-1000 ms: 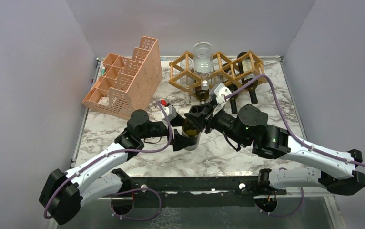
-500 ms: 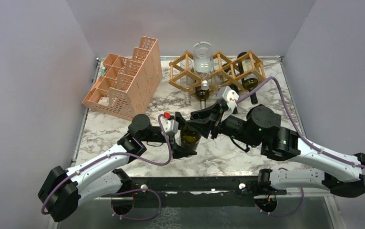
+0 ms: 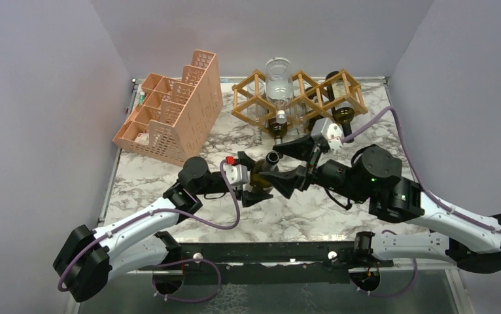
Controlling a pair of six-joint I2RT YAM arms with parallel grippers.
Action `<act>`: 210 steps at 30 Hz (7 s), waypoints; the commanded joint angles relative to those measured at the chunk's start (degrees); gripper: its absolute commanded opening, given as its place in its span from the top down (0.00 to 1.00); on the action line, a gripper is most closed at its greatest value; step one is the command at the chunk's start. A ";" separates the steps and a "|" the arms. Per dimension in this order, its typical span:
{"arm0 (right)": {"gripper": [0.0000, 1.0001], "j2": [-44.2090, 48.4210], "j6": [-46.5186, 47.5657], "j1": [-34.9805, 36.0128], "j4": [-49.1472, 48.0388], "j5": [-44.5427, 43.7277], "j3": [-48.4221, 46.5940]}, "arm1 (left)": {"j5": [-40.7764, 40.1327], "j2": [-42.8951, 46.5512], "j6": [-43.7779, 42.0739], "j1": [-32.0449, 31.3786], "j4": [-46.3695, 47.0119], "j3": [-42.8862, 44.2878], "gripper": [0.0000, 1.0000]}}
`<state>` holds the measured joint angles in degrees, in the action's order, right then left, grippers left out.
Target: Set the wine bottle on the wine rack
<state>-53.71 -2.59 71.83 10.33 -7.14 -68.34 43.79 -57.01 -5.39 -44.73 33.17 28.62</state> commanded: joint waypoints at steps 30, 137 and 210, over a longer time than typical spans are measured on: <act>0.20 -11.45 -9.96 0.26 34.53 -5.20 -10.75 | -36.84 16.05 -76.80 -1.07 -36.58 4.44 1.00; 0.99 -23.48 -9.99 -52.34 12.05 -7.56 -9.55 | -51.76 7.93 12.53 -1.46 -42.04 18.21 0.01; 0.30 -9.31 -14.54 -52.87 26.66 -4.72 -4.02 | -66.43 10.85 12.65 -1.49 -53.93 30.83 0.01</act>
<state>-70.41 -11.49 18.92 33.76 -12.84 -74.81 -17.23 -48.14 8.64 -46.15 -17.54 54.87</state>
